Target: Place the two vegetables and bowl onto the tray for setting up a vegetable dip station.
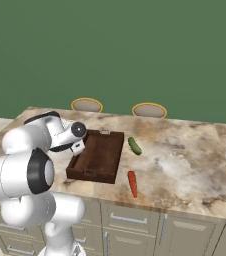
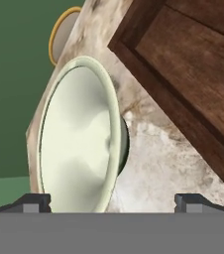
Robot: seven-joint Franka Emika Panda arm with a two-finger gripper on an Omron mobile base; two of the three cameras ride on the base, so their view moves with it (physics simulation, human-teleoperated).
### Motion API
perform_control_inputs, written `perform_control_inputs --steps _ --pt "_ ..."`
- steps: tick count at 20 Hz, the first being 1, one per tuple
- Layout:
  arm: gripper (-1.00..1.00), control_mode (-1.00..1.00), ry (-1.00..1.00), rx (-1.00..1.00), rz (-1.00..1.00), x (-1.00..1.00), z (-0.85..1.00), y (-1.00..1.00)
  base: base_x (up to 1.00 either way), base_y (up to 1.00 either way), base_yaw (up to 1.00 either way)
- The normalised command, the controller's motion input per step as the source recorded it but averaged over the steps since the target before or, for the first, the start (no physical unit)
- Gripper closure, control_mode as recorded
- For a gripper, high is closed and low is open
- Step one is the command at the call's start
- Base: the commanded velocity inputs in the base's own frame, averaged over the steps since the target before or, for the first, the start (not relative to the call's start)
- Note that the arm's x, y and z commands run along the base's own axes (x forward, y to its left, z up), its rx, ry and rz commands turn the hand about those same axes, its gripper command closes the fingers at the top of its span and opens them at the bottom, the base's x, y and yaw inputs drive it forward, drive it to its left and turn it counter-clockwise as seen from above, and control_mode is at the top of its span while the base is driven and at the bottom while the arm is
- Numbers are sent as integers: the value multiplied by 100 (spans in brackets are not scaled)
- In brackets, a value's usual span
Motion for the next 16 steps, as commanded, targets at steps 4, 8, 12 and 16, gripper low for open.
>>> perform_control_inputs --steps 4,8,12,16 --pt "-100 -100 0 2 0 4 -17 0 0 0 0" --pt "-100 -100 0 2 0 8 -14 0 0 0 0" --pt "-100 -100 0 1 0 13 -9 0 0 0 0" --pt "-100 -100 0 0 0 13 -11 0 0 0 0"
